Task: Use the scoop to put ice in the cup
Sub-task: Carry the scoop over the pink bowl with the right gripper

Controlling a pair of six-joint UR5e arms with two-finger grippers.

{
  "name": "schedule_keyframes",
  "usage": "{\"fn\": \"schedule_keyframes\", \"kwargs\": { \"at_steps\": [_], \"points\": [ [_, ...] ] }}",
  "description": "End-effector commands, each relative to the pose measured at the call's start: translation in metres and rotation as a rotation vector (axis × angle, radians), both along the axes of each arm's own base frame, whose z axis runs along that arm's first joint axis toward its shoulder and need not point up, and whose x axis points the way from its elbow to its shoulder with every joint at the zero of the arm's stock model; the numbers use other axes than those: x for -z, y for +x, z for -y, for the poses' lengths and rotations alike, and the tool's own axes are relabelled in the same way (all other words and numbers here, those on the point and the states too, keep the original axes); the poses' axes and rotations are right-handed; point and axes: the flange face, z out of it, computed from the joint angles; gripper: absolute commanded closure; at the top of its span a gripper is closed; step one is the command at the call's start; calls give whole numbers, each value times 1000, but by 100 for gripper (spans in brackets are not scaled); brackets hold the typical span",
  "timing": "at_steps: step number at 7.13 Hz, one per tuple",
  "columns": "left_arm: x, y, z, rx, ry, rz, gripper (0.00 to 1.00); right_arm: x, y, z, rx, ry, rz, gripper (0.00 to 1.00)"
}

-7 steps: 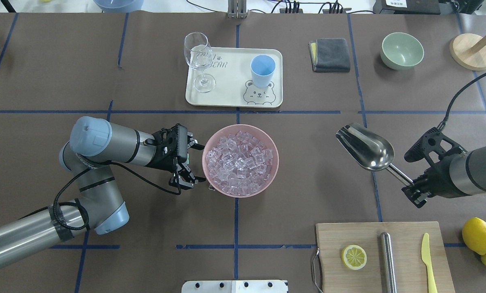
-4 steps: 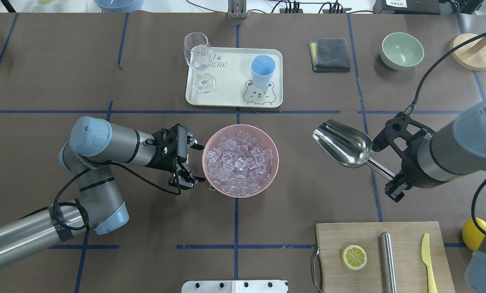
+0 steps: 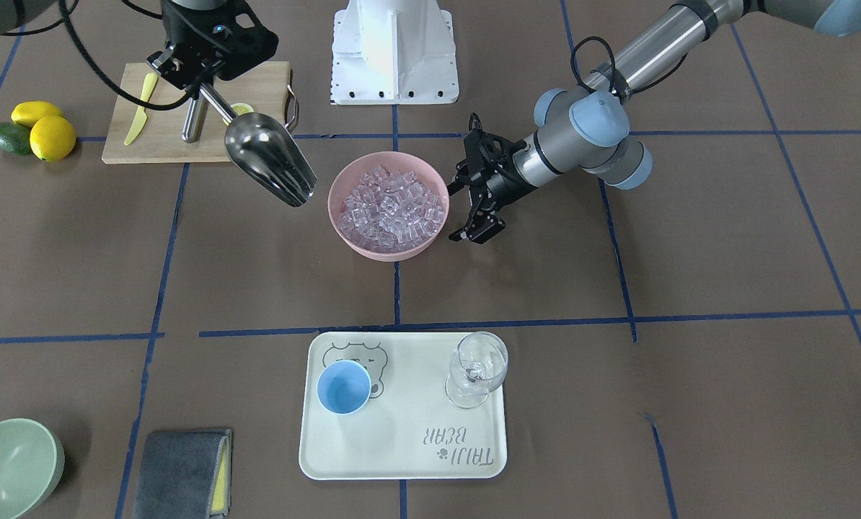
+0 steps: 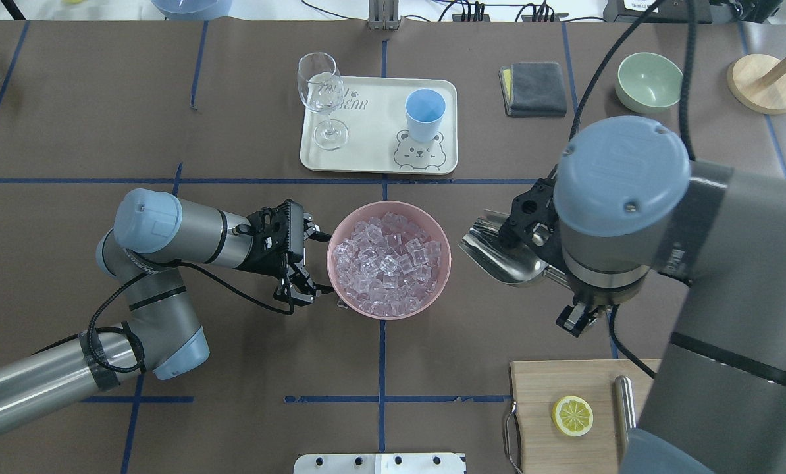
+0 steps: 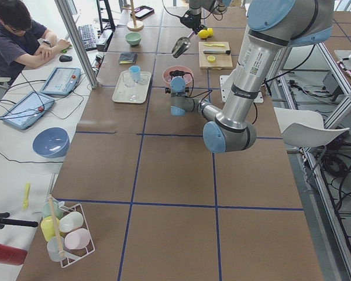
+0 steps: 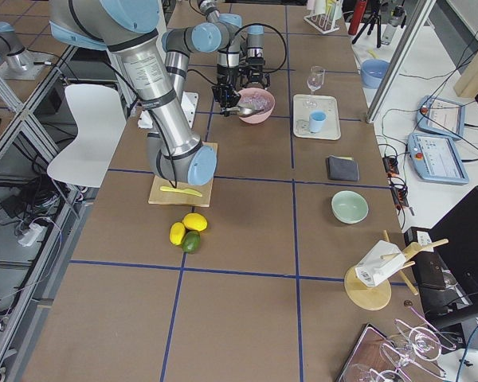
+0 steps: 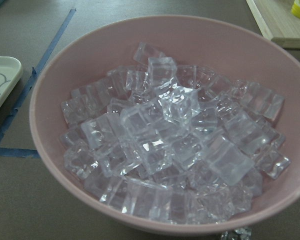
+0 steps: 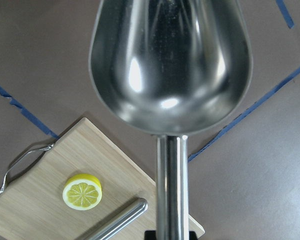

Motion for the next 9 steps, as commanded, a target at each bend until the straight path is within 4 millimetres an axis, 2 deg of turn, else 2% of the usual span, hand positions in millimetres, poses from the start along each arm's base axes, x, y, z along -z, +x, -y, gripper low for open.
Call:
{"fn": "schedule_keyframes", "kwargs": {
  "at_steps": [1, 2, 4, 9],
  "points": [
    [-1, 1, 1, 4, -1, 2, 0, 26, -43, -2, 74, -35, -108, 100],
    [2, 2, 1, 4, 0, 0, 0, 30, -46, -5, 104, -35, -123, 100],
    [2, 2, 1, 4, 0, 0, 0, 53, -78, 1, 120, -43, -143, 100],
    [4, 2, 1, 4, 1, -4, 0, 47, -104, -12, 159, -13, -194, 100]
  ]
}}
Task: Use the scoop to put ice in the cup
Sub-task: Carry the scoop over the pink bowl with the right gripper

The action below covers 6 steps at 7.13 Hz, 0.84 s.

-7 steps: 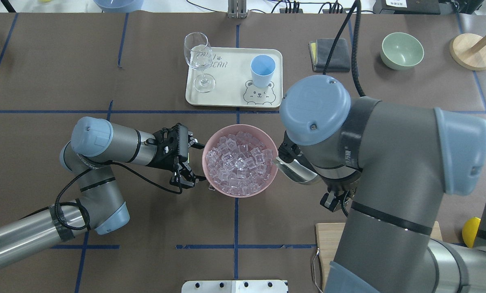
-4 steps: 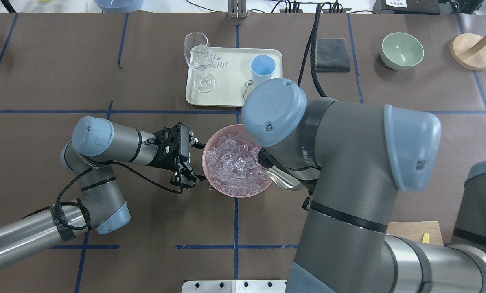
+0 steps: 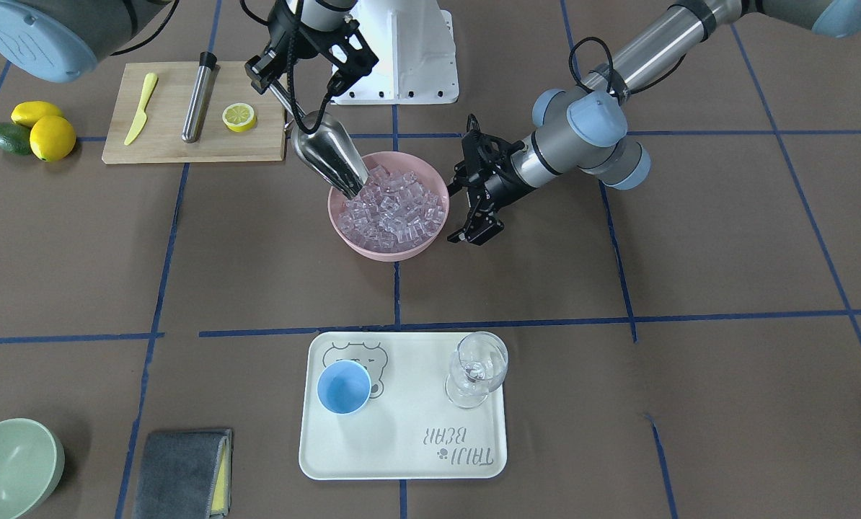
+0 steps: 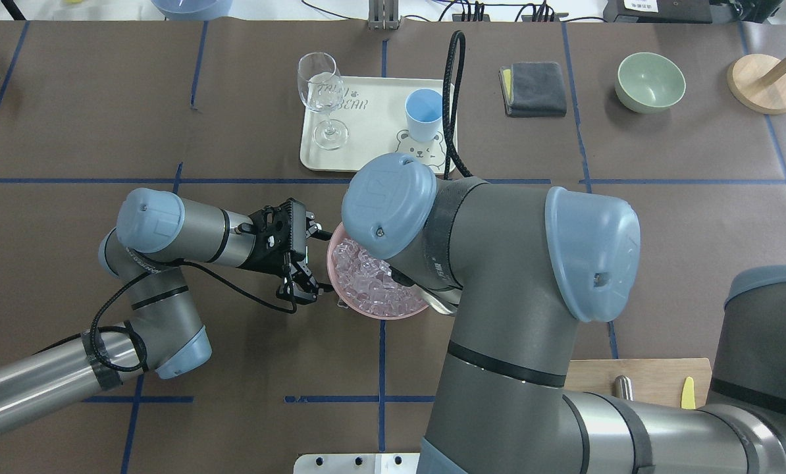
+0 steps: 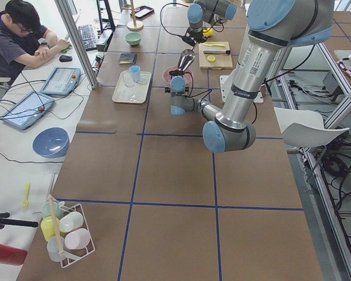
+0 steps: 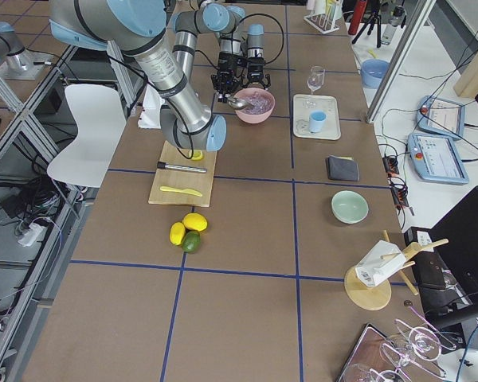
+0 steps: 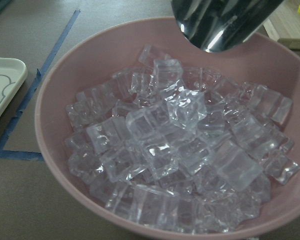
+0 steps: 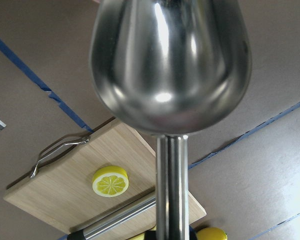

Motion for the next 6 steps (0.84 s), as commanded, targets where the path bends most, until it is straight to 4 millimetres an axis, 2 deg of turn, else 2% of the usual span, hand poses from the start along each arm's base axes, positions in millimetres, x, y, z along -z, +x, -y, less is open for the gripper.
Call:
{"fn": "schedule_keyframes", "kwargs": {
  "at_steps": [1, 3, 5, 6],
  "points": [
    [0, 0, 0, 0, 1, 0, 0, -3, -10, -1, 10, 7, -21, 100],
    [4, 1, 0, 0, 4, -4, 0, -2, -18, 0, 10, 11, -15, 100],
    [3, 1, 1, 0, 3, -3, 0, -7, -48, 13, -4, 25, 8, 100],
    [3, 1, 1, 0, 1, -3, 0, -8, -50, 13, -3, 28, 8, 100]
  ]
}}
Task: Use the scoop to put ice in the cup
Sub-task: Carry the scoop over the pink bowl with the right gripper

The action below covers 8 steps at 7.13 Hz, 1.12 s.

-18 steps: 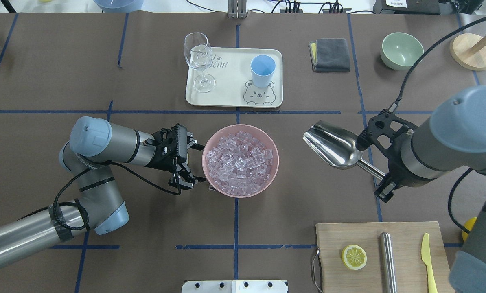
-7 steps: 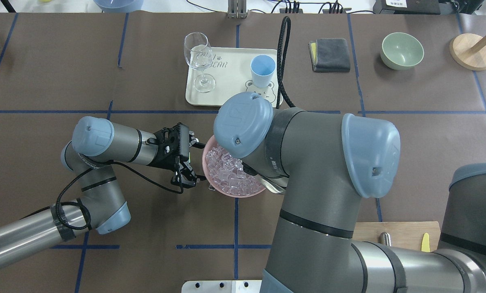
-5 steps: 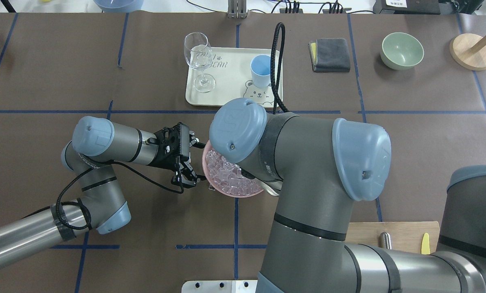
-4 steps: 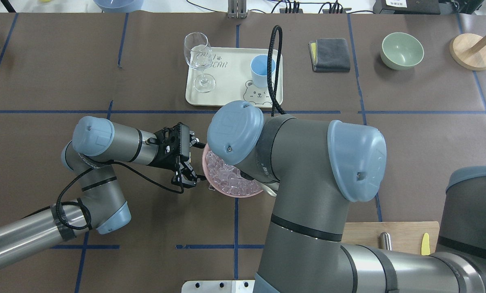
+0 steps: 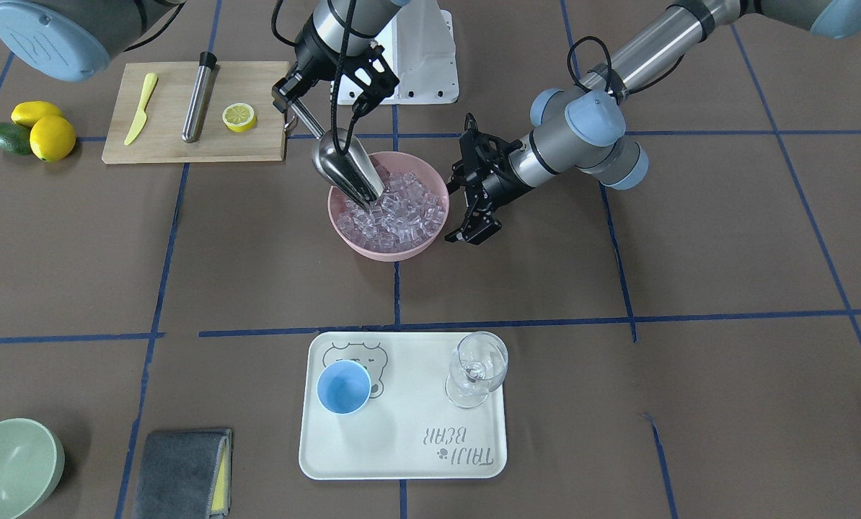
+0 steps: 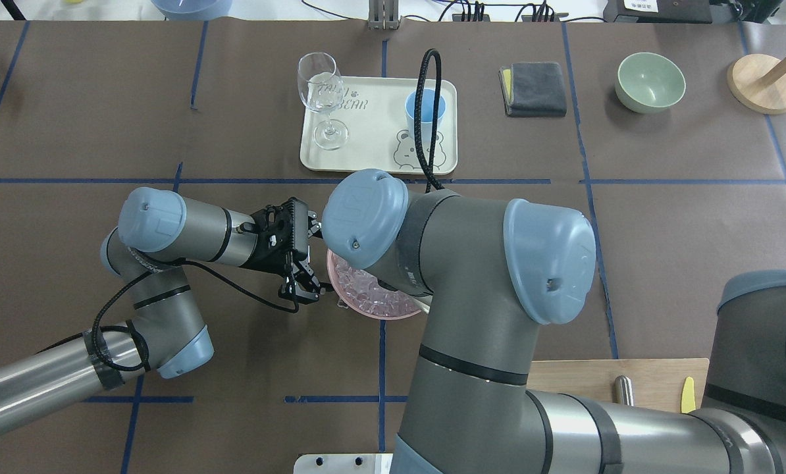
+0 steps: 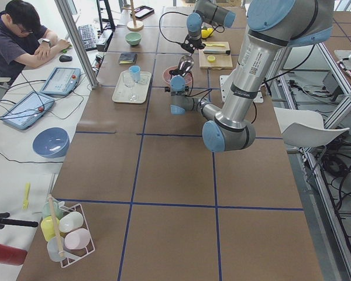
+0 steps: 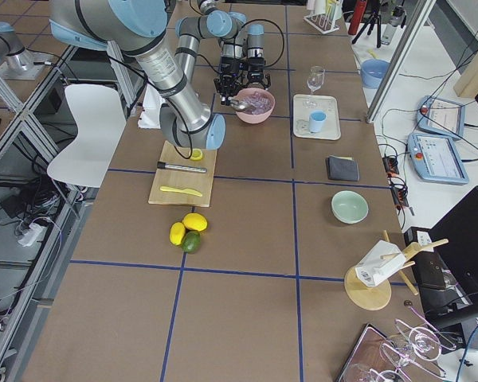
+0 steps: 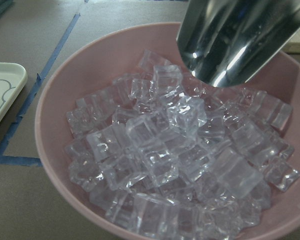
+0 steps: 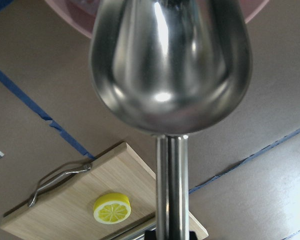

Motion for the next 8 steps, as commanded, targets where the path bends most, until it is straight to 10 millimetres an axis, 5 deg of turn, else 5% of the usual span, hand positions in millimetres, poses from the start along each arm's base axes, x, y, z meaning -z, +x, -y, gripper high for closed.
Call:
{"fn": "schedule_keyframes", "kwargs": {
  "at_steps": [1, 5, 8],
  "points": [
    [0, 0, 0, 0, 0, -1, 0, -2, -9, 2, -1, 7, 8, 100],
    [-1, 0, 0, 0, 0, 2, 0, -13, -42, -4, 17, 76, 44, 100],
    [-2, 1, 1, 0, -2, 4, 0, -26, -49, -2, 13, 103, 109, 100]
  ]
}}
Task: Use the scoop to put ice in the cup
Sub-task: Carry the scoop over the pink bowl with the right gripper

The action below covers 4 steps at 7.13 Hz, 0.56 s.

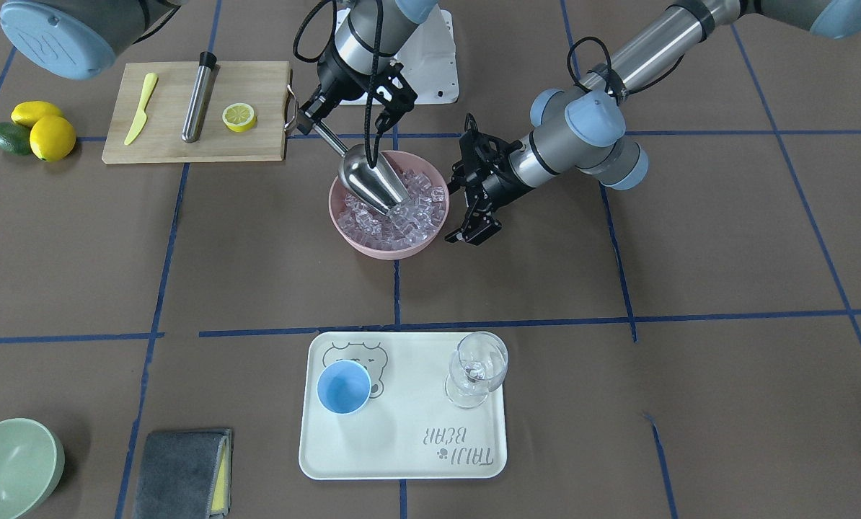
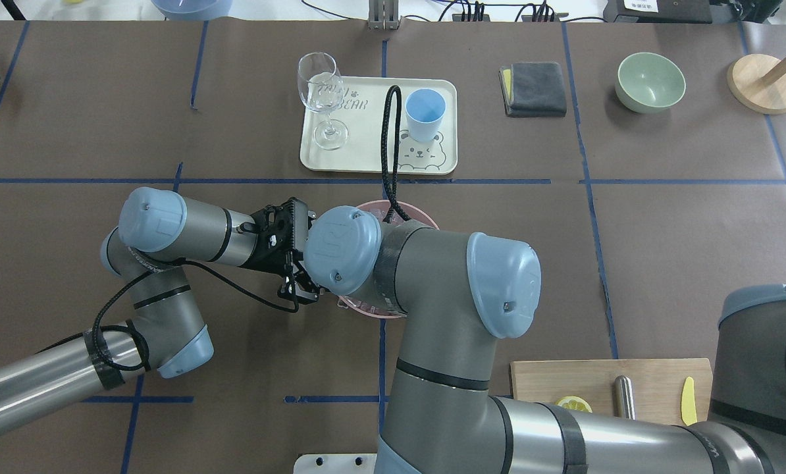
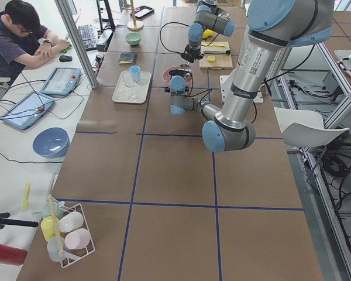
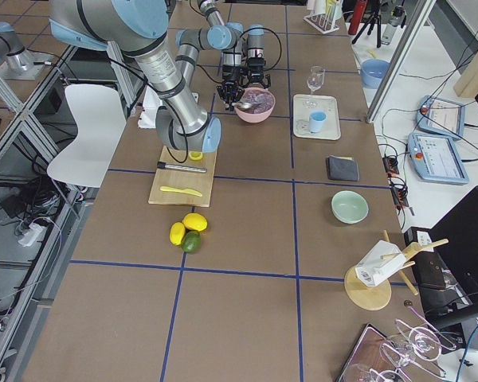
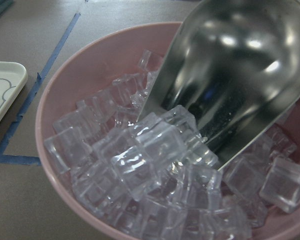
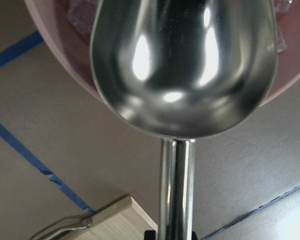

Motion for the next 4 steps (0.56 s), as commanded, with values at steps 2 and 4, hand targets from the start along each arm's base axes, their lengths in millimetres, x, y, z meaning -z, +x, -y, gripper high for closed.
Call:
{"fn": "schedule_keyframes", "kwargs": {
  "at_steps": [2, 4],
  "points": [
    [-1, 1, 0, 0, 0, 1, 0, -14, 3, 0, -4, 30, 86, 100],
    [-1, 0, 1, 1, 0, 1, 0, -25, 11, 0, -44, 39, 149, 100]
  ]
}}
